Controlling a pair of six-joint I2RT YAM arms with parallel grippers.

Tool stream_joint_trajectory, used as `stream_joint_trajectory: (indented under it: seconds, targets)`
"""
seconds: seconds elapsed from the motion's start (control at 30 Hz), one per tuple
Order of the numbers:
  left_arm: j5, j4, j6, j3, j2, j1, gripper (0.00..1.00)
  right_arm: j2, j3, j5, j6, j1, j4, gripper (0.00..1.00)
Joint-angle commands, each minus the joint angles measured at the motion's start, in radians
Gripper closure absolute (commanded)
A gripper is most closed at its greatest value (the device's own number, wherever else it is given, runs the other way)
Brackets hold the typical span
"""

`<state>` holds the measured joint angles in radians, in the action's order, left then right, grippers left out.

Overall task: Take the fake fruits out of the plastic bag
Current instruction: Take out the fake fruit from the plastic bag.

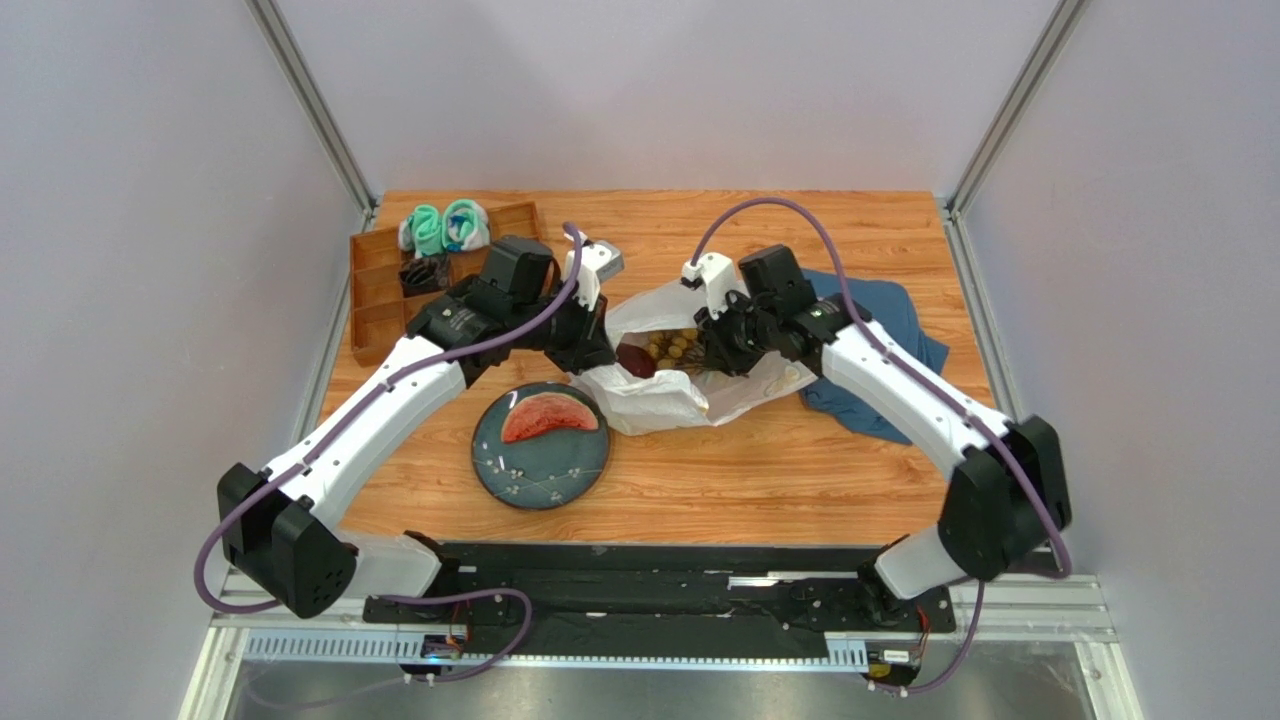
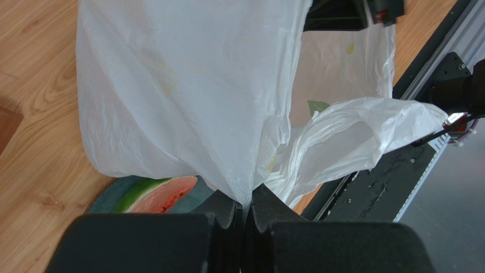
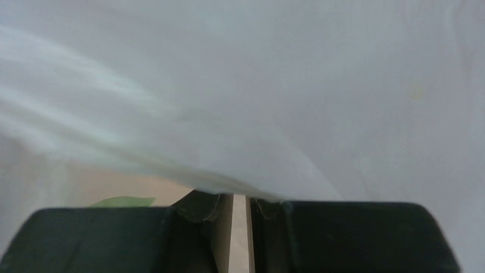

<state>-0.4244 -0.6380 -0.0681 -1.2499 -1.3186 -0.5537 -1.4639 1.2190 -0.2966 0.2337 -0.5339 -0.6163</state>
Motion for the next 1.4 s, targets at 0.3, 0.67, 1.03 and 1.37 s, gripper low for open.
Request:
stream_joint_trajectory:
  seconds: [0.3,0.67,1.03,1.37]
  targets:
    - [-0.051,0.031,0.042,-0.077,-0.079,0.003,1.0,-0.297,0.224,0.18,0.179,0.136,0.024,0.77]
    - [-0.086,0.035,0.06,-0.167,-0.2,0.003,1.0,-0.593,0.434,0.251,0.272,0.202,0.058,0.37]
    - [-0.077,0.054,0.062,-0.181,-0.237,0.003,1.0,-0.768,0.539,0.373,0.394,0.23,0.141,0.34]
    - [-0.053,0.069,0.037,-0.226,-0.284,0.003,1.0,-0.554,0.34,0.312,0.351,0.259,0.289,0.77]
